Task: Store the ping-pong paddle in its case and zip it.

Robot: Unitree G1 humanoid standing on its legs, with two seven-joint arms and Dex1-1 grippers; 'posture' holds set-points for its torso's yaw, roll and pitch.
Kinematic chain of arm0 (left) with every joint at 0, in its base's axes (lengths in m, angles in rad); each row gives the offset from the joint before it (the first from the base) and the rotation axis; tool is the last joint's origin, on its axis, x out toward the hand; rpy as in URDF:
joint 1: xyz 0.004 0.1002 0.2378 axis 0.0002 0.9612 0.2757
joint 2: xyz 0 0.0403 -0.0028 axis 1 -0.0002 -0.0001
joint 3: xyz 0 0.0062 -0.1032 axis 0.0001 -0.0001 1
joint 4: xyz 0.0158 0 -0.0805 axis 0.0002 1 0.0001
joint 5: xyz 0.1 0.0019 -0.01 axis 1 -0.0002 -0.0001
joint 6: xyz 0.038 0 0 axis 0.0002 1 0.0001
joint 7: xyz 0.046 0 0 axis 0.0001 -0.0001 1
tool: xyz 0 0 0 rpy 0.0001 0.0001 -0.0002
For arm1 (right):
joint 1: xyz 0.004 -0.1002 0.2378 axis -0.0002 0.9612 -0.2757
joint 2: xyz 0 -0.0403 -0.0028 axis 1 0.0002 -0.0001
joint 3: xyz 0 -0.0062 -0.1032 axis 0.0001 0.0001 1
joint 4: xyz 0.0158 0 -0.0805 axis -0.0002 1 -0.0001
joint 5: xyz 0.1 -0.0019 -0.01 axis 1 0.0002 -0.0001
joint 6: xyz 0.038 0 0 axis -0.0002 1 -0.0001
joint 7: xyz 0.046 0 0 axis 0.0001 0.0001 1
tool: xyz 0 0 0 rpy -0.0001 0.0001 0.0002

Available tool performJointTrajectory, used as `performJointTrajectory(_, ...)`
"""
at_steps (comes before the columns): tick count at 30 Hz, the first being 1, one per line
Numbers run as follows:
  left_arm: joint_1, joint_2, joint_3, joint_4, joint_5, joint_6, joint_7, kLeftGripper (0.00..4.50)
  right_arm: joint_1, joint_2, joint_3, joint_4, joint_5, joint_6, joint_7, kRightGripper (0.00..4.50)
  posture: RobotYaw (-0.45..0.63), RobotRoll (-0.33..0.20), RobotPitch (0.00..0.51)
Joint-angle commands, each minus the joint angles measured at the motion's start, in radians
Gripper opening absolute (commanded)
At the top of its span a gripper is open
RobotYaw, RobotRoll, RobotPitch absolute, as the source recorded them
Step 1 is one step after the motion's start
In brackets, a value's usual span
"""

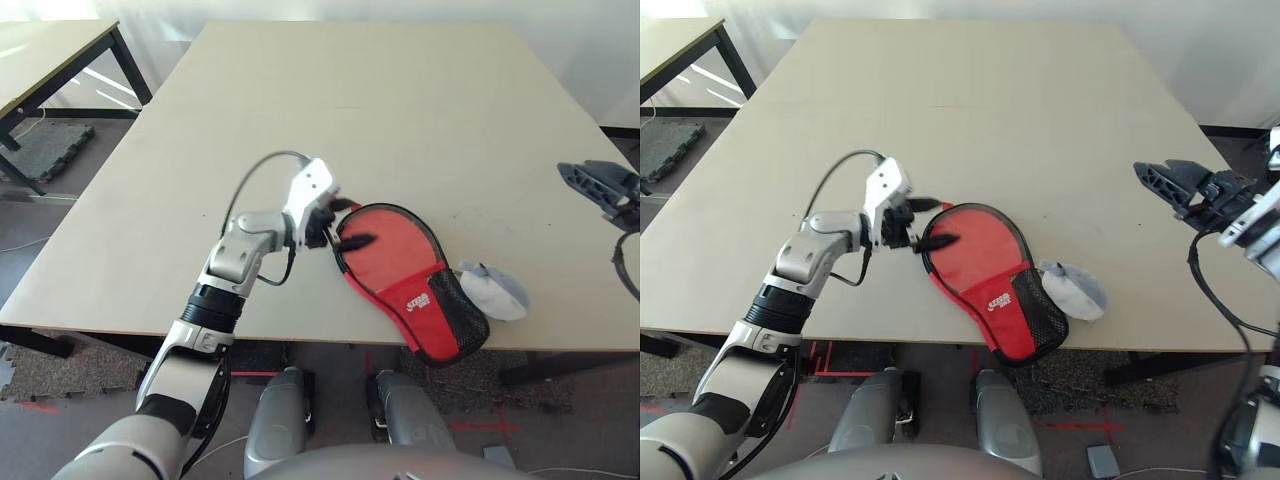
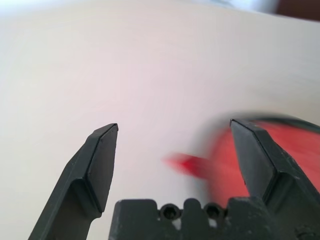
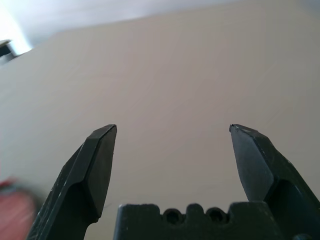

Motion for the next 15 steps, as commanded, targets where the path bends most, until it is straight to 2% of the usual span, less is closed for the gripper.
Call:
performJointTrajectory(1,0.023,-0.007,0.116,0.091,0.06,-0.146,0.288,4.5,-0.061,0.039,-0.001,0.142,-0.124,-0.215,-0.195,4.48,0.03,0.0,0.097)
performJointTrajectory(3,0.035,0.003,0.159,0.118,0.095,-0.179,0.425,4.5,-0.09,0.059,-0.001,0.219,-0.168,-0.306,-0.276,4.48,0.04,0.0,0.098)
performJointTrajectory(8,0.074,0.025,0.222,0.168,0.138,-0.25,0.629,4.5,-0.152,0.084,0.032,0.371,-0.278,-0.485,-0.462,4.48,0.05,0.0,0.093)
performJointTrajectory(15,0.09,0.041,0.238,0.25,0.135,-0.33,0.711,4.5,-0.215,0.104,0.059,0.518,-0.313,-0.565,-0.534,4.48,0.05,0.0,0.091)
